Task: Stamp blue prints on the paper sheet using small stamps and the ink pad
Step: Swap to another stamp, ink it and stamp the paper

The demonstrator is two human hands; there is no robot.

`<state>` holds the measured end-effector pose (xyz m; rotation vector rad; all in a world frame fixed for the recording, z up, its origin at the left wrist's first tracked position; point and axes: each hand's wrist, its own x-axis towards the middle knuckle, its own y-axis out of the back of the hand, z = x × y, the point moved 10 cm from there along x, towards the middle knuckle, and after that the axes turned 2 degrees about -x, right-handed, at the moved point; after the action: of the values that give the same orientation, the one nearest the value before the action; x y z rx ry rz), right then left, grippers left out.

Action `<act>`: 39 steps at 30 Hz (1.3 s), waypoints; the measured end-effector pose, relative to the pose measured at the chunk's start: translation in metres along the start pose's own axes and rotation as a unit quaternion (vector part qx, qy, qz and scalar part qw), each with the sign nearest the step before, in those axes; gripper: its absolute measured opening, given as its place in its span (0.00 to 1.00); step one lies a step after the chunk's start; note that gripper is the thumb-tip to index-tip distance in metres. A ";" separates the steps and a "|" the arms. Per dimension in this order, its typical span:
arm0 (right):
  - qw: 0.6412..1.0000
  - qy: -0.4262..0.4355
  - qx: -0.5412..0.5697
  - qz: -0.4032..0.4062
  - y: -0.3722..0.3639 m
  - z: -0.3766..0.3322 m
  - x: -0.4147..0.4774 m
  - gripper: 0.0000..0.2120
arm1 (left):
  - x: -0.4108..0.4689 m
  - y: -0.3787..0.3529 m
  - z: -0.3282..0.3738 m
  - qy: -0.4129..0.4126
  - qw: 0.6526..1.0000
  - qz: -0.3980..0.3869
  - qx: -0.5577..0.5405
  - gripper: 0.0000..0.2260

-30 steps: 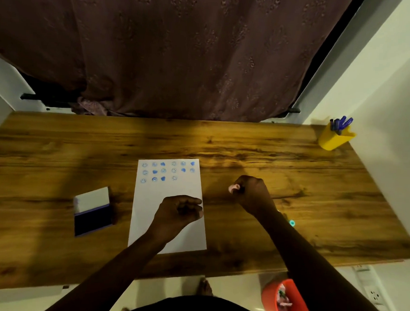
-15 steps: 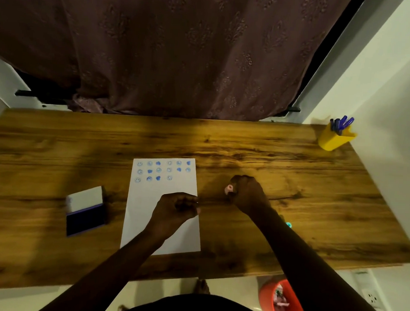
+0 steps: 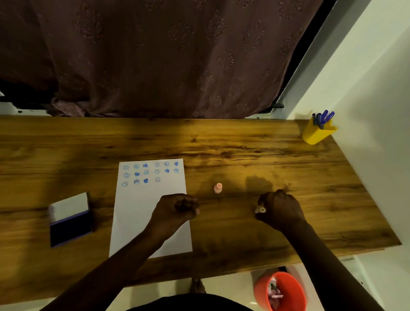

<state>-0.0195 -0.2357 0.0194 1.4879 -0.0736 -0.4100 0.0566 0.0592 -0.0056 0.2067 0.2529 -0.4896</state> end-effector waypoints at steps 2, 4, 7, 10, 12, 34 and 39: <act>1.000 0.008 -0.021 0.008 -0.001 -0.002 -0.002 0.14 | 0.000 -0.002 0.003 -0.003 1.000 -0.004 0.005 0.11; 0.999 0.012 -0.031 0.015 0.000 -0.005 -0.003 0.13 | -0.001 -0.004 0.005 -0.007 1.000 -0.011 0.005 0.13; 0.999 0.015 0.014 0.035 0.006 -0.010 -0.002 0.12 | -0.002 -0.003 0.007 -0.013 1.000 -0.009 -0.002 0.13; 0.986 -0.004 0.163 0.027 0.016 -0.019 0.000 0.13 | -0.004 -0.002 0.009 -0.015 1.000 -0.007 -0.016 0.11; 0.963 -0.001 0.271 0.000 0.022 -0.035 0.001 0.12 | -0.006 -0.001 0.012 -0.019 0.999 -0.011 -0.028 0.11; 0.764 0.120 0.612 -0.166 0.047 -0.238 -0.014 0.10 | -0.053 0.096 0.019 -0.084 0.981 0.079 -0.157 0.28; 0.798 0.171 0.564 -0.123 0.057 -0.276 -0.005 0.15 | -0.070 0.140 -0.003 -0.063 0.971 0.134 -0.189 0.14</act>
<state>0.0701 0.0302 0.0502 2.7659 0.2096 -0.2891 0.0639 0.2111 0.0308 -0.1625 0.1862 -0.1787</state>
